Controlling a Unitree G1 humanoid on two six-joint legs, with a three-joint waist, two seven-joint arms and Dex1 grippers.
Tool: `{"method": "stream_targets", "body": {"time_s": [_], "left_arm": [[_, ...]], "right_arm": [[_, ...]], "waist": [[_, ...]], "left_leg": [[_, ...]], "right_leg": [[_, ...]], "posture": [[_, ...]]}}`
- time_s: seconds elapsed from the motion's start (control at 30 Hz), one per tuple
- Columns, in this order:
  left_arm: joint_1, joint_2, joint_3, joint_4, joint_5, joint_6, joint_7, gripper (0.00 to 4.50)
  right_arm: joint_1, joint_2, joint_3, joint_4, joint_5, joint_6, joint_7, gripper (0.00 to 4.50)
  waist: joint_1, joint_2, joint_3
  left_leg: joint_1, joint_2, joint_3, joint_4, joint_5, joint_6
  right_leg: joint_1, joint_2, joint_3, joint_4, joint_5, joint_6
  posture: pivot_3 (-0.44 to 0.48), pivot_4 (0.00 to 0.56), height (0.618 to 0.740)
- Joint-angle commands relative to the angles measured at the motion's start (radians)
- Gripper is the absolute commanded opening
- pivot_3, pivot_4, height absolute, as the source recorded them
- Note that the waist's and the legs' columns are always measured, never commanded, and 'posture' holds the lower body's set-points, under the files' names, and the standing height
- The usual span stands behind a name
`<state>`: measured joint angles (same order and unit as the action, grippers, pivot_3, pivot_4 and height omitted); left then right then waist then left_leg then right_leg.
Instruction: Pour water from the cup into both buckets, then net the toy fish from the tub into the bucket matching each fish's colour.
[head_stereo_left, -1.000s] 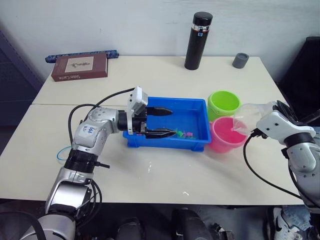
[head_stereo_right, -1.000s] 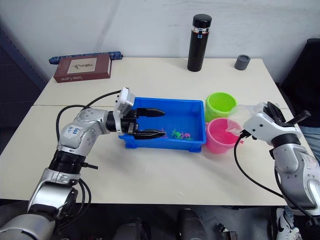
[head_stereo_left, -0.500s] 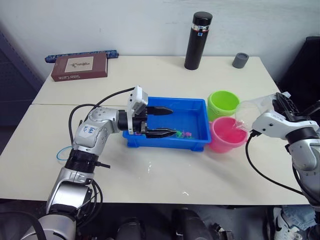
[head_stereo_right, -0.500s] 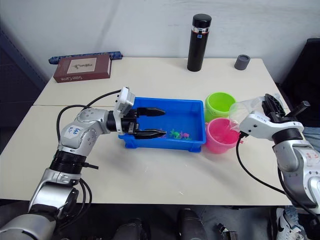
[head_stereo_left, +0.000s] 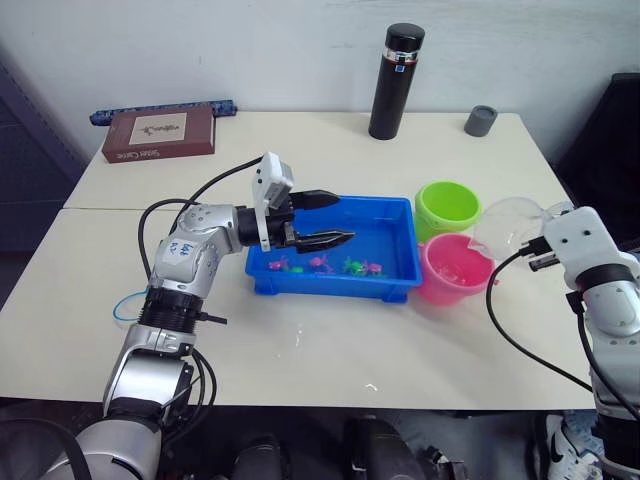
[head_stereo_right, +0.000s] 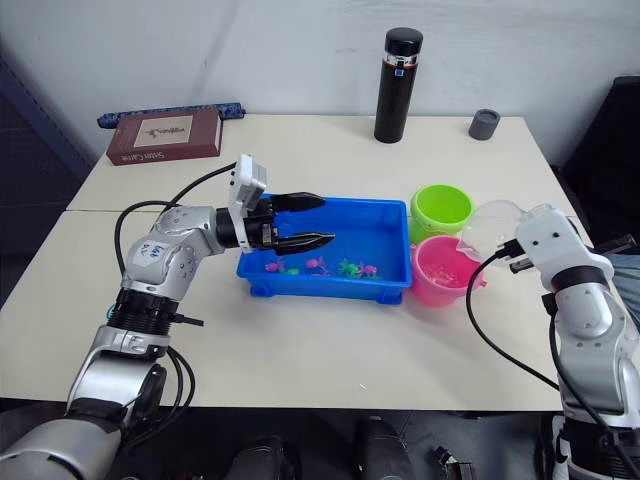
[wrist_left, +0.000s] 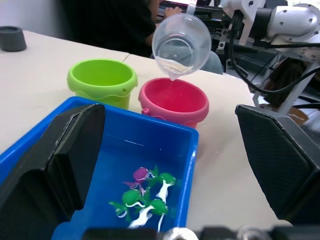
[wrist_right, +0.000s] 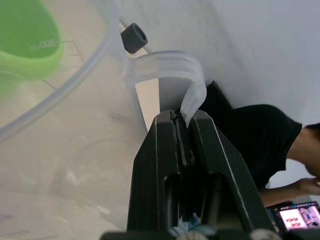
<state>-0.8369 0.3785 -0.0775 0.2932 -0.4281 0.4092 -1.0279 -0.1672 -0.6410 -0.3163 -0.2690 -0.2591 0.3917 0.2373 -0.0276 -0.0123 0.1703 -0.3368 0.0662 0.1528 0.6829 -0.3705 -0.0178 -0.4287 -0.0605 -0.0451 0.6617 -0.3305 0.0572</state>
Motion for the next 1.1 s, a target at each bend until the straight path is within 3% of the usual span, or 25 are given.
{"method": "stream_targets", "body": {"time_s": [0.03, 0.2, 0.4, 0.7, 1.1], "left_arm": [[-0.073, -0.029, 0.016, 0.07, 0.032, -0.059, 0.021, 4.5], [-0.119, -0.057, 0.012, 0.163, 0.065, -0.108, 0.027, 4.5], [-0.144, -0.072, 0.019, 0.221, 0.088, -0.139, 0.025, 4.5], [-0.156, -0.069, 0.029, 0.24, 0.098, -0.15, 0.024, 4.5], [-0.153, -0.068, 0.041, 0.23, 0.099, -0.145, 0.026, 4.5]], "right_arm": [[-0.115, 0.03, -0.088, 0.052, 0.142, 0.119, 0.037, 0.02], [-0.306, 0.035, -0.102, 0.244, 0.225, 0.197, 0.025, 0.02], [-0.458, -0.025, 0.005, 0.471, 0.165, 0.08, -0.016, 0.02], [-0.633, -0.122, 0.273, 0.783, -0.059, -0.253, -0.126, 0.02], [-0.741, -0.215, 0.539, 0.942, -0.378, -0.523, -0.283, 0.02]], "waist": [[0.0, 0.0, 0.0], [-0.002, 0.0, 0.0], [-0.002, 0.001, 0.001], [-0.008, 0.003, 0.002], [-0.011, 0.003, 0.002]], "left_leg": [[0.0, 0.0, 0.0, 0.0, 0.0, 0.0], [0.0, 0.0, 0.001, 0.0, 0.0, 0.001], [-0.001, 0.001, 0.001, -0.001, 0.0, 0.001], [-0.003, 0.002, 0.002, -0.001, 0.001, 0.002], [-0.003, 0.003, 0.004, -0.001, 0.001, 0.002]], "right_leg": [[0.0, 0.0, 0.0, 0.0, 0.0, 0.0], [0.0, 0.0, 0.0, 0.001, 0.0, 0.0], [-0.002, -0.001, 0.0, 0.0, 0.0, 0.0], [-0.004, -0.003, 0.0, 0.001, 0.0, 0.001], [-0.006, -0.004, 0.001, 0.001, 0.0, 0.001]], "posture": [[0.0, 0.15, 0.74], [0.0, 0.15, 0.74], [0.0, 0.15, 0.74], [0.0, 0.15, 0.74], [0.0, 0.15, 0.74]]}}
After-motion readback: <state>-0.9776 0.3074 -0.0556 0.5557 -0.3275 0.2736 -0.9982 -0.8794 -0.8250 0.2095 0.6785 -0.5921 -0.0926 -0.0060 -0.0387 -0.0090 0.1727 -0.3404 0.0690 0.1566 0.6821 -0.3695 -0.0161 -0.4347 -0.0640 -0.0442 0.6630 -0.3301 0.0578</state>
